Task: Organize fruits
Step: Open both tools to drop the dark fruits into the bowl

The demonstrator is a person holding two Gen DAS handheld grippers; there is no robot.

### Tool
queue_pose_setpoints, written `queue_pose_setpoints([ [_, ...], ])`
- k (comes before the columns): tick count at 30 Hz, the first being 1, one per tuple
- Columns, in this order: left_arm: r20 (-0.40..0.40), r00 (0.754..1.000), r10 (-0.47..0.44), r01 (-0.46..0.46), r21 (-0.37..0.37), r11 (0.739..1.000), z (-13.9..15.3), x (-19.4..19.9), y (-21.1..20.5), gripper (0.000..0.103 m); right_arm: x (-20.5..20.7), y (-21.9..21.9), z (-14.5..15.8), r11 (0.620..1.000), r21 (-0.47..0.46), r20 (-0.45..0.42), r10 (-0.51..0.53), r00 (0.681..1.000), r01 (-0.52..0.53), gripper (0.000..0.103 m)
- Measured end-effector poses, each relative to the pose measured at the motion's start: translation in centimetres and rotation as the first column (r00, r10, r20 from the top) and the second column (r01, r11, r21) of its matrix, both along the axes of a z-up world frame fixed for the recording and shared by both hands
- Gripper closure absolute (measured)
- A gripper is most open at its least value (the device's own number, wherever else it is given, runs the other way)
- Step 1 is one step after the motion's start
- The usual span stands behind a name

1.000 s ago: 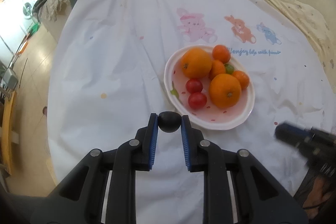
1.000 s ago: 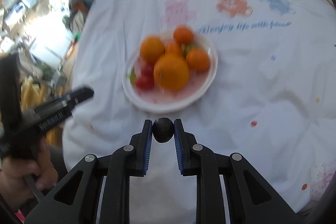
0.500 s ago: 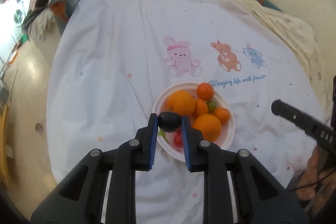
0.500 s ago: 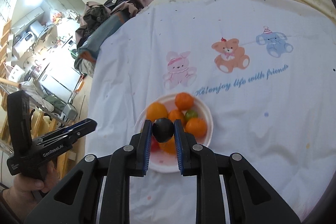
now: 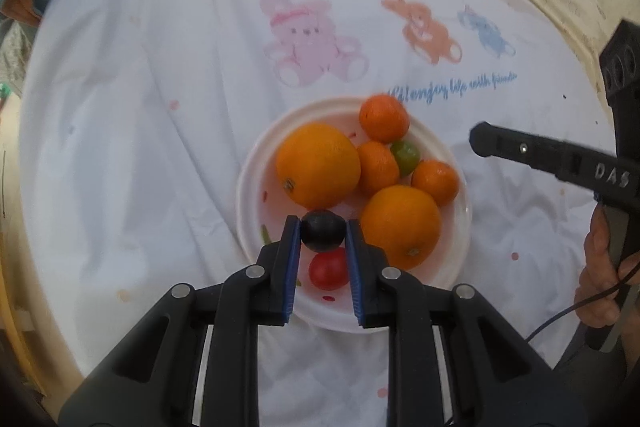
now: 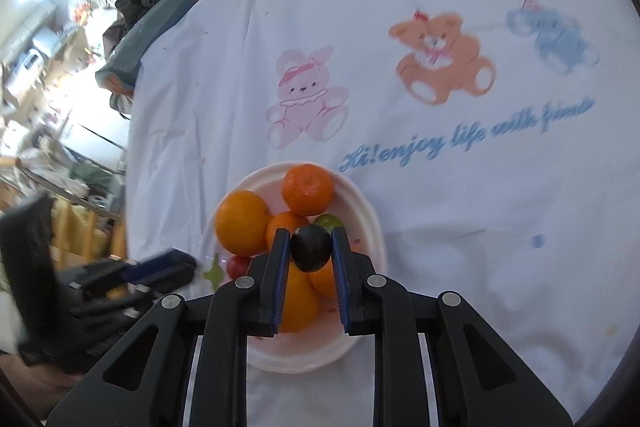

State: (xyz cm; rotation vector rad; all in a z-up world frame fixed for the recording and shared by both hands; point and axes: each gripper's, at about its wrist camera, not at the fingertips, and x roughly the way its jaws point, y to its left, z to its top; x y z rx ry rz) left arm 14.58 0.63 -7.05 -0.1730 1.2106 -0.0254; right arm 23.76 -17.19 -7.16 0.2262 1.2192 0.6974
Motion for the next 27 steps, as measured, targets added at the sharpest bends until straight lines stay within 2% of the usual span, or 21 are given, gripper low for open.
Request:
queue_pose_setpoints([
  [6, -0.017, 1.000, -0.010, 0.010, -0.003, 1.000, -0.8, 0.8, -0.8, 0.083, 1.0, 0.4, -1.9, 0.999, 0.042, -0.089, -0.003, 0.996, 0.007, 0.077],
  [8, -0.027, 1.000, -0.004, 0.003, -0.016, 1.000, -0.9, 1.0, -0.7, 0.079, 1.2, 0.3, -2.2, 0.998, 0.058, -0.106, -0.009, 0.994, 0.015, 0.064],
  [9, -0.028, 1.000, -0.002, 0.001, -0.032, 0.999, -0.9, 1.1, -0.6, 0.069, 1.2, 0.1, -2.2, 0.997, 0.068, -0.103, -0.021, 0.994, 0.028, 0.044],
  [10, -0.025, 1.000, 0.003, -0.004, -0.031, 1.000, -0.8, 1.1, -0.5, 0.062, 1.2, 0.0, -2.1, 0.996, 0.079, -0.099, -0.030, 0.995, 0.038, 0.037],
  [12, -0.012, 1.000, 0.021, -0.021, -0.015, 1.000, -0.5, 1.0, -0.3, 0.029, 1.1, -0.4, -1.4, 0.995, 0.084, -0.073, -0.049, 0.996, 0.055, 0.037],
  [14, 0.010, 1.000, 0.026, -0.026, -0.023, 0.999, -0.1, 0.8, -0.2, 0.019, 1.0, -0.8, -0.8, 0.995, 0.080, -0.049, -0.061, 0.997, 0.065, 0.037],
  [17, 0.025, 0.999, 0.033, -0.033, -0.028, 0.999, 0.8, 0.2, 0.0, 0.019, 0.4, -1.1, 0.7, 0.996, 0.062, -0.001, -0.068, 0.998, 0.068, 0.029],
  [19, 0.067, 0.996, 0.061, -0.061, -0.003, 0.998, 1.8, -0.6, 0.2, 0.019, -0.5, -1.1, 2.1, 0.996, 0.060, 0.045, -0.067, 0.997, 0.065, 0.017],
  [22, 0.159, 0.985, 0.072, -0.078, 0.032, 0.996, 4.4, -2.3, 0.1, 0.019, -1.9, -0.9, 4.4, 0.997, 0.046, 0.093, -0.063, 0.994, 0.059, 0.008],
  [24, 0.223, 0.972, 0.078, -0.097, 0.074, 0.993, 6.4, -3.5, -0.1, 0.019, -3.1, -0.9, 5.6, 0.997, 0.027, 0.126, -0.069, 0.990, 0.066, 0.007],
  [27, 0.283, 0.953, 0.111, -0.139, 0.083, 0.987, 8.5, -5.3, 0.3, 0.019, -5.5, -1.6, 7.1, 0.996, 0.021, 0.168, -0.087, 0.982, 0.085, 0.005],
])
